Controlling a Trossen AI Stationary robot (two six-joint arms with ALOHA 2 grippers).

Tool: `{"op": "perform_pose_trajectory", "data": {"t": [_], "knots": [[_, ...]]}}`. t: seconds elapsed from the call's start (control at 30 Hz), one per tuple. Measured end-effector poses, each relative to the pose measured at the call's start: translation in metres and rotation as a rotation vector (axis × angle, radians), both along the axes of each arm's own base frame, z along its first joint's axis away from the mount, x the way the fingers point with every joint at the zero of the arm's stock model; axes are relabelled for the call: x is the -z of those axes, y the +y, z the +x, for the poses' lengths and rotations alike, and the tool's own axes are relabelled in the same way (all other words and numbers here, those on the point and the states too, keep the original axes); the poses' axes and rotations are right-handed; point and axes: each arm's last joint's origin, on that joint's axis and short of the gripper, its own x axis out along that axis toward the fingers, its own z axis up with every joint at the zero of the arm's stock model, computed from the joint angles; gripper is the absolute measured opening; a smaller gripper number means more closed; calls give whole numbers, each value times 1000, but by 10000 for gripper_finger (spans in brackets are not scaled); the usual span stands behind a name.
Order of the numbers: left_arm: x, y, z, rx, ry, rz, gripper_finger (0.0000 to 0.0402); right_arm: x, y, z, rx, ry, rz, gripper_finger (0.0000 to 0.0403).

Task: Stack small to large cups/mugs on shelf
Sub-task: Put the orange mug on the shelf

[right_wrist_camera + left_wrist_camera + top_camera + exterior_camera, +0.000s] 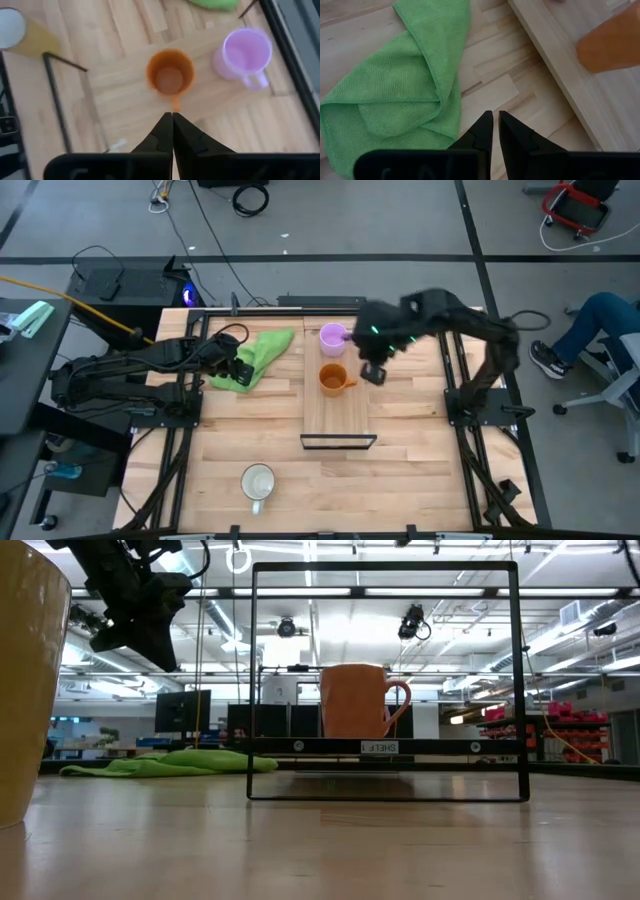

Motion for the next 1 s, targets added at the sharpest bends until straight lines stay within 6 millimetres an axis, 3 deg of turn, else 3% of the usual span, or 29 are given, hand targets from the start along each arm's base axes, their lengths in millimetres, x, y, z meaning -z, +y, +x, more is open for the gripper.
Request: {"op": "perform_pose_trajectory", "data": {"t": [0.2,0.4,0.53,0.67,0.87,1.0], "knots": [[0,0,0,1,0,1,30,26,47,-21,116,33,13,4],[0,0,0,24,7,17,35,91,75,-1,204,-83,38,2],[0,0,0,31,9,21,35,139,67,7,268,-48,20,1],[0,0,0,42,12,28,29,170,48,0,349,24,-27,1],[-2,1,2,41,-13,36,32,189,29,7,329,-31,21,0],[-3,1,3,41,-25,39,38,190,20,8,341,-46,19,0]]}}
